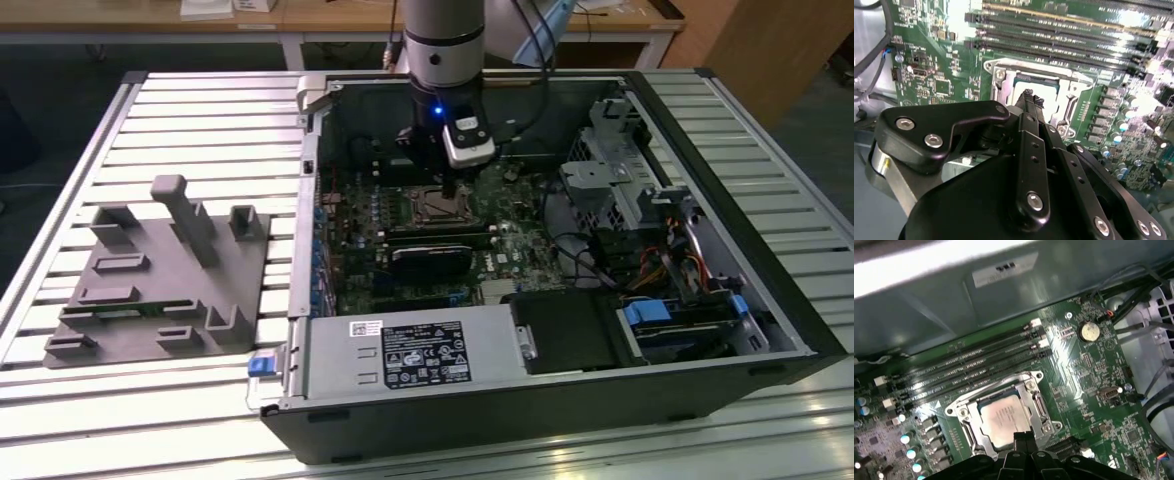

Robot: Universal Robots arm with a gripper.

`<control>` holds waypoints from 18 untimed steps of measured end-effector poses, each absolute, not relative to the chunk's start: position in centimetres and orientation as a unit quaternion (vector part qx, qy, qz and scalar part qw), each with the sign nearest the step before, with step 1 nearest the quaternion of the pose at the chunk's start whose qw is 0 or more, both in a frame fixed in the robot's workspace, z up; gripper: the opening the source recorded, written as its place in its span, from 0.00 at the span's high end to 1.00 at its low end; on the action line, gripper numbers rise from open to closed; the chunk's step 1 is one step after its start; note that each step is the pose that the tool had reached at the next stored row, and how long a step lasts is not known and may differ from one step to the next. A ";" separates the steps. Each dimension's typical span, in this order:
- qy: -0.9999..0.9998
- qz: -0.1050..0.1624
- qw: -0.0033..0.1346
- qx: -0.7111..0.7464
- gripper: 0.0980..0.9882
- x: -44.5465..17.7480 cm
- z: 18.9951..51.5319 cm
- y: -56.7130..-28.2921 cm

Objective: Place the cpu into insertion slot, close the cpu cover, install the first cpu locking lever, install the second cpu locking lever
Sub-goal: 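Install the second cpu locking lever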

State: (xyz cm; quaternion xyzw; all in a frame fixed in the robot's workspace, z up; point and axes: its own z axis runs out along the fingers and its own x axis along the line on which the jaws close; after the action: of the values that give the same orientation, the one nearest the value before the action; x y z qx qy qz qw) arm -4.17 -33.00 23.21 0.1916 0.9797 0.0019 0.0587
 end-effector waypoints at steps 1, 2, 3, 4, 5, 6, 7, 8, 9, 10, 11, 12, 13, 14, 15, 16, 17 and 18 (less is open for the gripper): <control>0.980 0.002 0.059 0.192 0.99 -4.2 23.2 -33.2; 0.980 0.002 0.059 0.192 0.99 -4.2 23.2 -33.3; 0.980 0.002 0.059 0.192 0.99 -4.2 23.2 -33.5; 0.980 0.002 0.059 0.192 0.99 -4.2 23.2 -33.6; 0.980 0.002 0.059 0.192 0.99 -4.2 23.2 -33.8; 0.980 0.002 0.059 0.192 0.99 -4.2 23.2 -34.0; 0.980 0.002 0.059 0.192 0.99 -4.2 23.2 -34.2; 0.980 0.002 0.059 0.192 0.99 -4.2 23.2 -34.3; 0.980 0.002 0.059 0.192 0.99 -4.2 23.2 -34.5; 0.980 0.002 0.059 0.192 0.99 -4.2 23.2 -34.7; 0.980 0.002 0.059 0.192 0.99 -4.2 23.2 -34.9; 0.980 0.002 0.059 0.192 0.99 -4.2 23.2 -35.1; 0.980 0.002 0.059 0.192 0.99 -4.2 23.2 -35.3; 0.980 0.002 0.059 0.192 0.99 -4.2 23.2 -35.5; 0.980 0.002 0.059 0.192 0.99 -4.2 23.2 -35.7; 0.980 0.002 0.059 0.192 0.99 -4.2 23.2 -35.9; 0.980 0.002 0.059 0.191 0.99 -4.2 23.2 -36.0; 0.980 0.002 0.059 0.191 0.99 -4.2 23.1 -36.2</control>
State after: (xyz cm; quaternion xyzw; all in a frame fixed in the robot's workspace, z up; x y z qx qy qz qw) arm -4.16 -36.15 23.13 0.1910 0.9798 0.0022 0.0585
